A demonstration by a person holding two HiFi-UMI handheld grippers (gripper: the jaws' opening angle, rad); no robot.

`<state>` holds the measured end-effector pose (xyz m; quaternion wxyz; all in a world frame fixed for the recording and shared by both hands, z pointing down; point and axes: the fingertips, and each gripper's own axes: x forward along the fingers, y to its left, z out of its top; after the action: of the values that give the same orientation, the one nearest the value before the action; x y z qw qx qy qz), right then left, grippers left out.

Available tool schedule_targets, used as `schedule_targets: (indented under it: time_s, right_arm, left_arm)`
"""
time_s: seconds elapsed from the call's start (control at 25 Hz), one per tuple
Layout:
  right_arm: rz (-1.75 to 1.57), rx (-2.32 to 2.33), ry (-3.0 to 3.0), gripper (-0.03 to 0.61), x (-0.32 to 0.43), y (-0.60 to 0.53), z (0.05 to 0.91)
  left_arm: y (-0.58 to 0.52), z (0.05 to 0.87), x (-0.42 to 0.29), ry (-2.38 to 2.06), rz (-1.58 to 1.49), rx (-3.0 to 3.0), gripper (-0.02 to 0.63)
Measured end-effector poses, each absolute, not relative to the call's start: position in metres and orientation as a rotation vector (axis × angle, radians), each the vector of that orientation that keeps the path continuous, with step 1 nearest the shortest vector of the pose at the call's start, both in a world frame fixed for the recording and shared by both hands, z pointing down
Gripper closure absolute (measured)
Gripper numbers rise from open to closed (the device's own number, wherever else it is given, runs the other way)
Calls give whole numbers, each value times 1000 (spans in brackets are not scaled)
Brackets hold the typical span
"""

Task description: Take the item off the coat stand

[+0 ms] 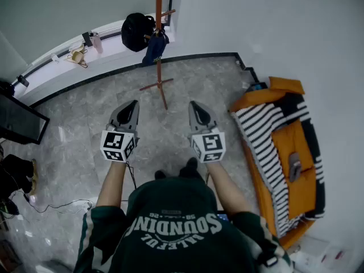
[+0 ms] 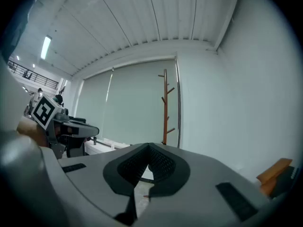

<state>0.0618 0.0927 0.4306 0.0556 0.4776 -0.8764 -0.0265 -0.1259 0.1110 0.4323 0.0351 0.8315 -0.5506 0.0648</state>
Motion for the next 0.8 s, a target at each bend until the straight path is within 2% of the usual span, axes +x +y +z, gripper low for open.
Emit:
schedule_targets:
  time_s: [0.8]
  right_arm:
    - [-115,1427,-2671,580,57,102,439]
  left_arm:
    - [122,444,-123,-1672,180,2567,612]
